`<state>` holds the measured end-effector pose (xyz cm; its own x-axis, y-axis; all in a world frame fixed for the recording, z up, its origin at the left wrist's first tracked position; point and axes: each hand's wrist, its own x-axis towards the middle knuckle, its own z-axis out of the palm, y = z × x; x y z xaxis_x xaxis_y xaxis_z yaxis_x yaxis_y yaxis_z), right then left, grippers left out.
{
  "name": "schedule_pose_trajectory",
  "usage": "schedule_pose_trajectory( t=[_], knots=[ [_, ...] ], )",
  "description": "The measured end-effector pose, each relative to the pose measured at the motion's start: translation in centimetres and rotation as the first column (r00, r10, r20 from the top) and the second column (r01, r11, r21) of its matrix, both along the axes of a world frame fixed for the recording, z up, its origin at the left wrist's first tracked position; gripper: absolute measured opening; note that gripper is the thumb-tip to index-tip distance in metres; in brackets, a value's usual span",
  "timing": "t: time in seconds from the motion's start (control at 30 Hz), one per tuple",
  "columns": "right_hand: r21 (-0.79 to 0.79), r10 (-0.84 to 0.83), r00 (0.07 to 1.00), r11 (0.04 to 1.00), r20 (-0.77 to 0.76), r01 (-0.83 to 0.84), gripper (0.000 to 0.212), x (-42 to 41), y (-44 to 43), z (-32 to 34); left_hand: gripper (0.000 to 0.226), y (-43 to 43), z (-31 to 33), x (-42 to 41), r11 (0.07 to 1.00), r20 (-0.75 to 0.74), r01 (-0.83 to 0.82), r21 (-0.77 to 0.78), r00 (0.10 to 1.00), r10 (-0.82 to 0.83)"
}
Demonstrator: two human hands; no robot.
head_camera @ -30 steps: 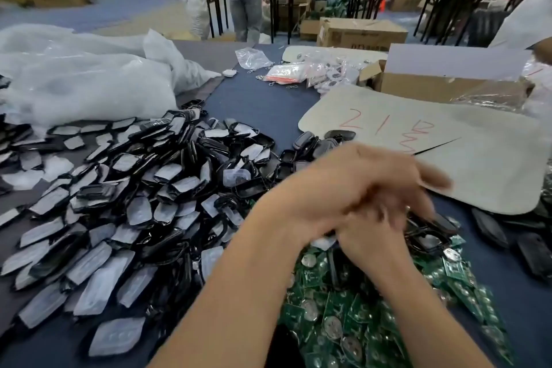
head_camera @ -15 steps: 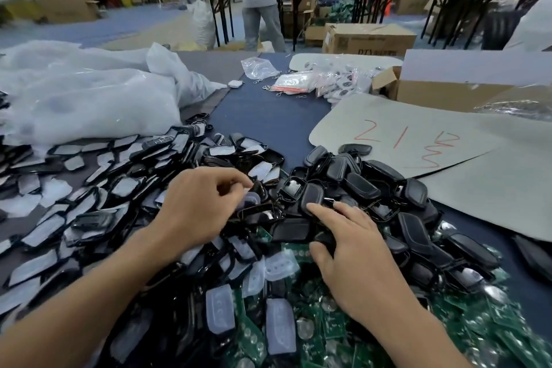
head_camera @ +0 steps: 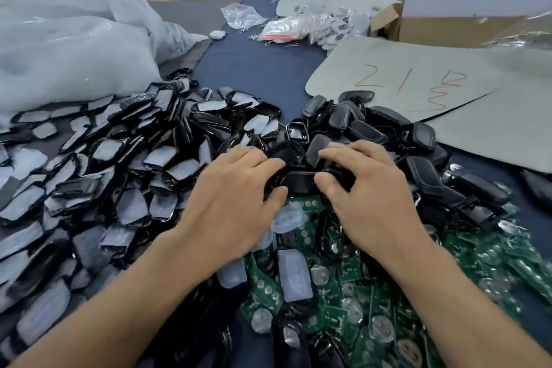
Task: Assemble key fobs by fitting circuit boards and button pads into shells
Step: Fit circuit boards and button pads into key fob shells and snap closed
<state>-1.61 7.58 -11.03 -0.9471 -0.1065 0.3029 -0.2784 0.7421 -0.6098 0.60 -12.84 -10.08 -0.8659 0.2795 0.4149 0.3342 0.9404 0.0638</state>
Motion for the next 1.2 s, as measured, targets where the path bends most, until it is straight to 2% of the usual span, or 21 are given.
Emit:
schedule_pose_trajectory(
  t=[0.07,0.17,0.3,0.53,0.7,0.77,0.87,0.9,0.97,1.03,1.13,1.2],
  knots=[
    [0.039,0.075,0.997,0.996,-0.032,-0.074,0.042,0.1,-0.2,0.0,0.034,-0.1,-0.2,0.0,0.999,-0.011,0.015,0.034,1.0,-0.014],
    [0.116,0.137,0.99,0.983,0.029,-0.14,0.043,0.3,-0.3,0.1,0.024,0.6,0.2,-0.4,0.998,-0.021,0.0,0.066,1.0,0.002],
    [0.165,0.032,0.999,0.986,-0.011,-0.03,0.031,0.4,0.0,0.2,0.016,3.4,0.6,-1.2,0.977,0.039,-0.11,0.183,0.994,0.104],
    [0.081,-0.099,0.986,0.99,-0.136,0.111,0.023,2.1,1.7,1.6,0.034,3.4,-1.2,-0.5,0.978,0.025,-0.047,0.202,0.999,0.043],
    [0.16,-0.097,0.992,0.981,-0.078,0.109,0.019,2.5,2.6,2.5,0.034,3.2,-1.1,-0.7,0.967,0.04,-0.074,0.245,0.997,0.066],
    [0.241,-0.127,0.989,0.96,-0.072,0.141,0.02,2.5,2.7,2.6,0.033,3.1,-1.0,-0.7,0.96,0.034,-0.098,0.262,0.995,0.093],
    [0.375,-0.222,0.974,0.9,-0.045,0.223,0.034,2.1,3.1,2.3,0.031,3.2,-0.7,-0.6,0.953,0.006,-0.157,0.26,0.987,0.161],
    [0.371,-0.237,0.97,0.898,-0.044,0.236,0.039,2.0,3.1,2.3,0.032,3.2,-0.6,-0.5,0.951,-0.006,-0.186,0.248,0.981,0.194],
    [0.23,-0.188,0.981,0.954,-0.047,0.194,0.043,2.3,2.7,2.3,0.035,3.3,-0.4,-0.5,0.929,-0.005,-0.244,0.277,0.967,0.255],
    [0.119,-0.061,0.998,0.991,-0.021,0.064,0.039,2.8,1.5,1.9,0.035,3.2,-0.2,-0.5,0.879,0.021,-0.283,0.385,0.954,0.298],
    [0.127,0.092,0.991,0.986,0.1,-0.104,0.044,3.2,-0.2,0.8,0.027,3.1,-0.1,-0.4,0.81,0.046,-0.262,0.524,0.959,0.281],
    [0.195,0.097,0.986,0.973,0.139,-0.123,0.051,2.9,-0.6,0.2,0.022,3.1,0.0,-0.4,0.791,0.053,-0.24,0.563,0.965,0.255]
  ],
)
